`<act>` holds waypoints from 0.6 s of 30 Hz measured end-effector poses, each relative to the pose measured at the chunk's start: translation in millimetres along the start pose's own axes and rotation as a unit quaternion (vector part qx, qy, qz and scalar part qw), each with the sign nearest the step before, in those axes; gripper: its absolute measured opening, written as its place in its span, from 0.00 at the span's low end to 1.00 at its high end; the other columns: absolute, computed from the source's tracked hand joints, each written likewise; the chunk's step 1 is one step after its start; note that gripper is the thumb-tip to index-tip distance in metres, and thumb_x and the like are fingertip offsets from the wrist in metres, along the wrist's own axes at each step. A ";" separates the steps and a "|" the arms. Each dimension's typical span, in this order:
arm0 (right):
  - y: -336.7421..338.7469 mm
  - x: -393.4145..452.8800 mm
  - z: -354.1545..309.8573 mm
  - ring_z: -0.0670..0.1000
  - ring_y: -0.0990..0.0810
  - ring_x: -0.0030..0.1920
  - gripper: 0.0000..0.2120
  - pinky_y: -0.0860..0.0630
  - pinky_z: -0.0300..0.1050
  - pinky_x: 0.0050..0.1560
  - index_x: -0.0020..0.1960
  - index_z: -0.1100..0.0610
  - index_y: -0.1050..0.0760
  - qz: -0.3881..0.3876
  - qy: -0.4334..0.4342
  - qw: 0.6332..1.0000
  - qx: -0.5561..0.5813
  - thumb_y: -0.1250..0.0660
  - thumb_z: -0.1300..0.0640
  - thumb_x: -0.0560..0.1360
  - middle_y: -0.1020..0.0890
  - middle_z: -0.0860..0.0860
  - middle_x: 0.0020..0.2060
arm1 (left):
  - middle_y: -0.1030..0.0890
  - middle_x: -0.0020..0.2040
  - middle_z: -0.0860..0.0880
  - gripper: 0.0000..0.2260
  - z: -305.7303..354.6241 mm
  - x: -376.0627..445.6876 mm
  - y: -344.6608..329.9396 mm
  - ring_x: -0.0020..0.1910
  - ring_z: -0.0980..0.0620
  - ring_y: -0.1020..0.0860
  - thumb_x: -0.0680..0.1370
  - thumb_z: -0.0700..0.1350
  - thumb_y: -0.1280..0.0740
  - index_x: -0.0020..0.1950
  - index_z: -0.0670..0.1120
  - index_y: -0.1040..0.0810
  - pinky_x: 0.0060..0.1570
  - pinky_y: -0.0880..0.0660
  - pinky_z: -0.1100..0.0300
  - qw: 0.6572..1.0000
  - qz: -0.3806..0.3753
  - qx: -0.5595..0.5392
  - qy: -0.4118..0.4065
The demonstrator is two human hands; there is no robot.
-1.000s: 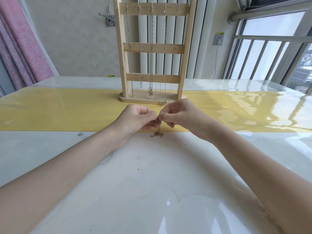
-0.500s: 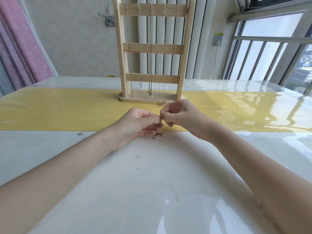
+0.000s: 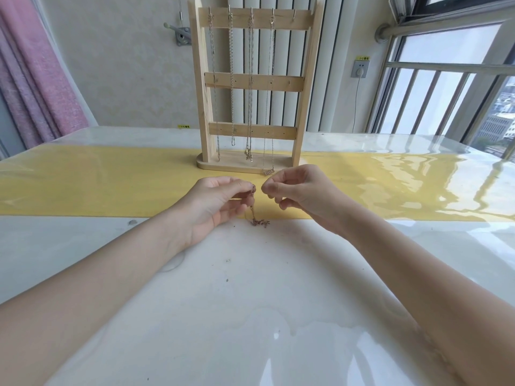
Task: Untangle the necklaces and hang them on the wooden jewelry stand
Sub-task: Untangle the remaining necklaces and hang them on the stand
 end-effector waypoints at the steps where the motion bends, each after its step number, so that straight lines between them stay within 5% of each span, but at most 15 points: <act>1: -1.5 0.0 0.8 0.47 0.28 0.33 0.05 0.28 0.37 0.36 0.40 0.62 0.22 -0.006 -0.002 1.000 -0.003 0.31 0.64 0.75 0.24 0.51 0.32 | 0.21 0.31 0.48 0.04 0.0 0.2 0.2 0.28 0.57 0.23 0.76 0.37 0.33 0.41 0.41 0.22 0.28 0.26 0.69 1.000 0.003 0.006 -0.004; 18: -4.1 -1.0 1.3 0.43 0.27 0.32 0.07 0.27 0.35 0.38 0.38 0.58 0.20 -0.005 0.024 0.999 -0.031 0.30 0.65 0.74 0.20 0.48 0.31 | 0.17 0.43 0.46 0.02 -0.6 -0.1 0.3 0.39 0.57 0.18 0.75 0.39 0.31 0.44 0.42 0.20 0.33 0.25 0.69 0.996 0.000 0.072 -0.048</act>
Point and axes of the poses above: each hand's wrist, its own x-axis towards the middle knuckle, its own y-axis out of the back of the hand, z = x × y, the point moved 4 cm from there along x, towards the middle knuckle
